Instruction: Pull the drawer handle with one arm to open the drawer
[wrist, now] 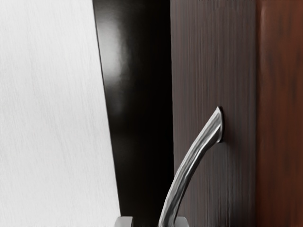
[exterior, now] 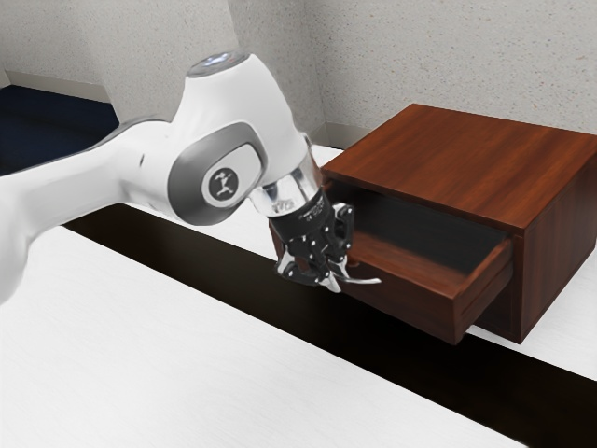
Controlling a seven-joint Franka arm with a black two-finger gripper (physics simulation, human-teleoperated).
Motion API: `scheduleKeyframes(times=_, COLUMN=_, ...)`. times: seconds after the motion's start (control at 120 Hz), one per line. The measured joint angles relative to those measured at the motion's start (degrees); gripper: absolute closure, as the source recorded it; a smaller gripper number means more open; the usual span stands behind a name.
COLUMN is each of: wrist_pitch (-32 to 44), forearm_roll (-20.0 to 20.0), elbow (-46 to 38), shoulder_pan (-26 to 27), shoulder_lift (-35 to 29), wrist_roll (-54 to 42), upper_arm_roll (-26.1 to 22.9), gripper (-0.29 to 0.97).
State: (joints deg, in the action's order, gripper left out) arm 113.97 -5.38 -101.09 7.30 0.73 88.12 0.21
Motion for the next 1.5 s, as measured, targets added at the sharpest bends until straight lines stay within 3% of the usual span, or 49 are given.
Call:
scheduleKeyframes(times=0.9, wrist_pitch=0.9, forearm_roll=0.1, elbow=-11.6, shoulder_pan=0.3, shoulder_lift=-9.9, wrist_roll=0.5, upper_arm_roll=0.0, gripper=0.67)
scheduleKeyframes(times=1.5, wrist_pitch=1.0, forearm_roll=0.5, elbow=-11.6, shoulder_pan=0.4, shoulder_lift=-9.9, wrist_roll=-0.3, upper_arm_roll=0.0, gripper=0.58)
